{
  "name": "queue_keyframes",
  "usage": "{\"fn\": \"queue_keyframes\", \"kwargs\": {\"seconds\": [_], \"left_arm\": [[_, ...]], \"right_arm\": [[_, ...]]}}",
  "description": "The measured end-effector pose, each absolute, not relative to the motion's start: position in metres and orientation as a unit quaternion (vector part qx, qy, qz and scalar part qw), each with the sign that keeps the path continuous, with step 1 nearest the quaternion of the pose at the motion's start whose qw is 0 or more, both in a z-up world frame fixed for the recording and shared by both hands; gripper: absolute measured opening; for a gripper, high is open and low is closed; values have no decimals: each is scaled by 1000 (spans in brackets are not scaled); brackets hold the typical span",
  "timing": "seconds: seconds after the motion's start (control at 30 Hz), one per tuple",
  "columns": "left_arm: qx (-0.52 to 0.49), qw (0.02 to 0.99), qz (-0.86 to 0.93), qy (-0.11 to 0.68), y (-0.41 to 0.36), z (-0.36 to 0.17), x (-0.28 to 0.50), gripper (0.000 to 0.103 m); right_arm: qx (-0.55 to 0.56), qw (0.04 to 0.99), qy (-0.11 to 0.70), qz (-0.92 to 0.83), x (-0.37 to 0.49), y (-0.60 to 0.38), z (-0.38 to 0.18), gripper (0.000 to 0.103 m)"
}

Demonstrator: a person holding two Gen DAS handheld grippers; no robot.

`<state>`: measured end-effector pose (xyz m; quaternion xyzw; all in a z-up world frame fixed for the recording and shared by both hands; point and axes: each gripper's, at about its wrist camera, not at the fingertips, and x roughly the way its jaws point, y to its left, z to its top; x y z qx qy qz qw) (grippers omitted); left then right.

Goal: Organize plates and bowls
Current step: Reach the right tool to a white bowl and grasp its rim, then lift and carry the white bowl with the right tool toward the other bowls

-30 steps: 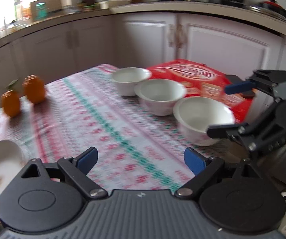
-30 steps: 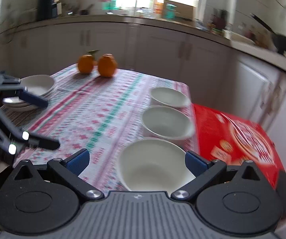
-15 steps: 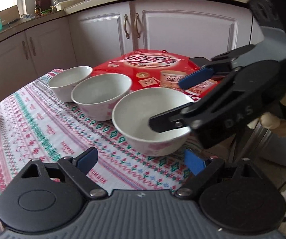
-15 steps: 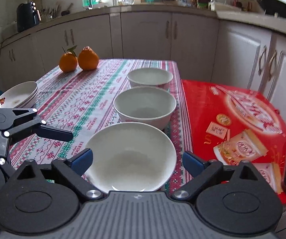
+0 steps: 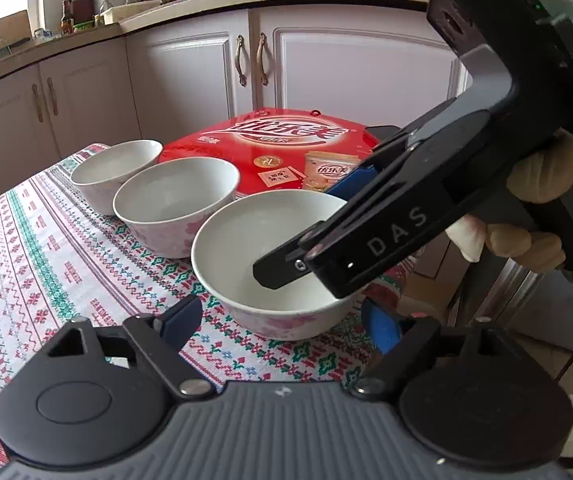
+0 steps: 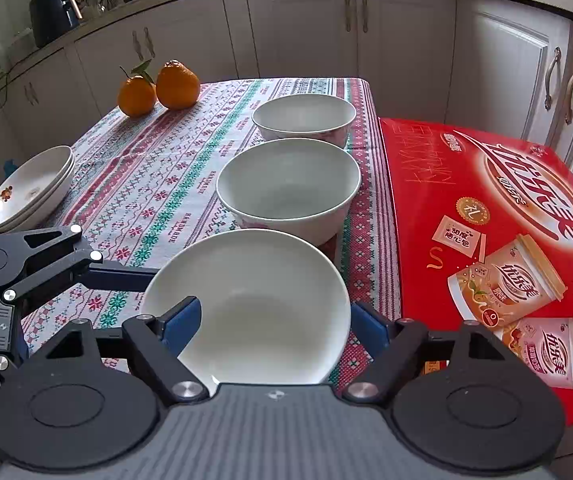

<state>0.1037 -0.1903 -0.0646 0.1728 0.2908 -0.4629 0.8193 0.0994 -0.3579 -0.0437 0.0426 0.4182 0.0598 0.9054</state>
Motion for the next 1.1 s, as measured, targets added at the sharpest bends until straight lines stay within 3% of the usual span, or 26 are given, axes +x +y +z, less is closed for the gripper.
{"fn": "queue_keyframes", "kwargs": {"seconds": [0.2,0.37,1.1], "left_arm": [[168,819,-465,290,-190,-66,104,82],[167,820,-466,288,-191,-65,103,81],[157,823,-462,290,-191,-66,104,81]], "right_arm": [[48,902,425,62,103,-361,-45,82],[56,898,430,66,105,-363,-47,71],[93,883,450,92,115,-374,-45,71]]}}
